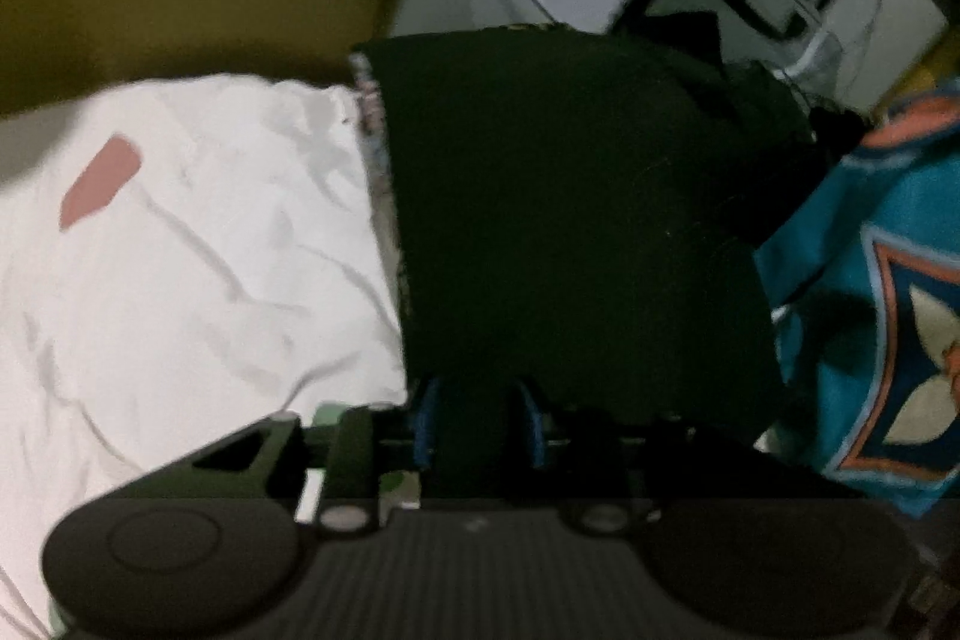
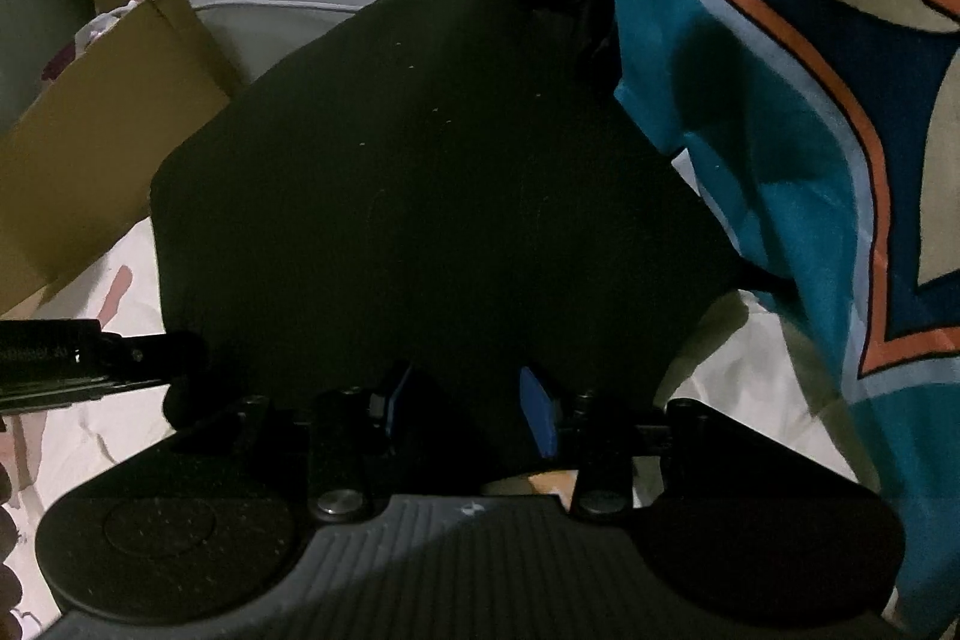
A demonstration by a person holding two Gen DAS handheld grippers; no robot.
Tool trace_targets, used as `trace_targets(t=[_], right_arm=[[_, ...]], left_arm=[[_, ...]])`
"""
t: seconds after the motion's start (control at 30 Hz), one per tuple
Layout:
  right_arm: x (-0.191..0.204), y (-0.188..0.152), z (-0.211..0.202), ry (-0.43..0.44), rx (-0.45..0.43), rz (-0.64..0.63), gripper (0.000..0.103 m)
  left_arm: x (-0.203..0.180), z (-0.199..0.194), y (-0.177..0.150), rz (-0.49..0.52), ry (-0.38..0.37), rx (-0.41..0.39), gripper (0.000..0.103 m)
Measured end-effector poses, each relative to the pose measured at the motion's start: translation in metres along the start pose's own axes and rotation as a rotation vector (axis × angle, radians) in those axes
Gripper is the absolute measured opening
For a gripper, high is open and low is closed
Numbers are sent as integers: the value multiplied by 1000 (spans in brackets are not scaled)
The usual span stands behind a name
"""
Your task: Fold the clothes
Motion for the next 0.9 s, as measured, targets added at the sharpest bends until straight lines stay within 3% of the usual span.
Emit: trace_targets(t=[0.07,0.2,0.37,0.43,0.8,0.9], right_arm=[[1,4,-5,-3,-6,-8,49],[4,12,-14,-4,5,-1,69],[9,23,-25,-21,21,27,83],[12,29,-30,-27,24,38,91],[33,61,-58,-44,86,46,96],[39,70,-71,-37,101,38,96]], left_arm=[[2,-4,0,-13,13,7,43],[1,-11,5,-11,29,22,63],[1,-20,17,19,69,44,81],[2,-24,21,30,82,57,81],[4,-64,44,39,150,98,82],[5,-81,51,35,172,104,93]])
Point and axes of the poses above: each gripper's, at about its wrist camera, not at the fingertips, and z roughly the way its jaws point, x to its left, y to its top, the point moved 9 cm from there along z, roughly the way its jaws point, and after that the axes turned 12 degrees about -x, right-handed, at the moved point
